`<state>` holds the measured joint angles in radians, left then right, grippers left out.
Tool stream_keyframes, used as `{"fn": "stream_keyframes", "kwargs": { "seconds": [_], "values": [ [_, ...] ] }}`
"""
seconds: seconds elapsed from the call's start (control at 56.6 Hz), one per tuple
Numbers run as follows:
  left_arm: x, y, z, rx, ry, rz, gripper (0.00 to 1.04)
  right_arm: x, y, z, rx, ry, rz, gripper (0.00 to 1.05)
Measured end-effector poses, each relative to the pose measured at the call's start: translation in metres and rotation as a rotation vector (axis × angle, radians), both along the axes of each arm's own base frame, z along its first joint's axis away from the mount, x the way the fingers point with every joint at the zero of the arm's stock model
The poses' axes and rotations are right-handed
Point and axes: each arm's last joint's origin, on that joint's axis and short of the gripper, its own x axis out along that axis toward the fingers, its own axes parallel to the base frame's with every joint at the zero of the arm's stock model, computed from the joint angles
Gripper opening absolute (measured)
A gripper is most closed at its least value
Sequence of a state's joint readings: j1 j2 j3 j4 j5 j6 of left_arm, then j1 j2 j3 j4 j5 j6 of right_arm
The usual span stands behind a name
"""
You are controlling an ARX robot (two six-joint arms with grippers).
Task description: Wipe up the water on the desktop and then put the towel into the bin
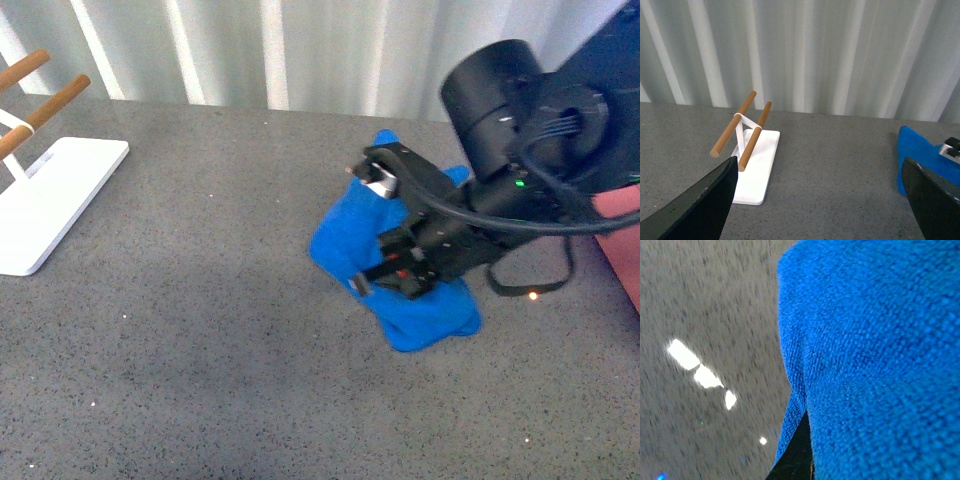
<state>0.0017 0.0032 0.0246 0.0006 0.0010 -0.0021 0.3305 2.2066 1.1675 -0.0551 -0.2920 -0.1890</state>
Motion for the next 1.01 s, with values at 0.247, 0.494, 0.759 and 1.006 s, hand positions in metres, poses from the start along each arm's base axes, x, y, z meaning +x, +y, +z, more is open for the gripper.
{"fn": "stream_keyframes", "kwargs": {
  "seconds": [0.247,0.494,0.759,1.006],
  "values": [
    [0.0,0.0,0.0,0.0,0.0,0.0,0.98,-0.01,-0.081,0.023,-0.171,-0.066,-0.041,0.03],
    [0.0,0.0,0.0,0.0,0.0,0.0,0.98,-0.004,-0.101,0.08,-0.18,-0.184,-0.087,0.03],
    [0.0,0.0,0.0,0.0,0.0,0.0,0.98,-0.014,-0.126,0.237,-0.041,-0.542,-0.17,0.03],
    [0.0,0.0,0.0,0.0,0.0,0.0,0.98,-0.061,-0.204,0.32,0.013,-0.742,-0.346,0.03]
  ]
}}
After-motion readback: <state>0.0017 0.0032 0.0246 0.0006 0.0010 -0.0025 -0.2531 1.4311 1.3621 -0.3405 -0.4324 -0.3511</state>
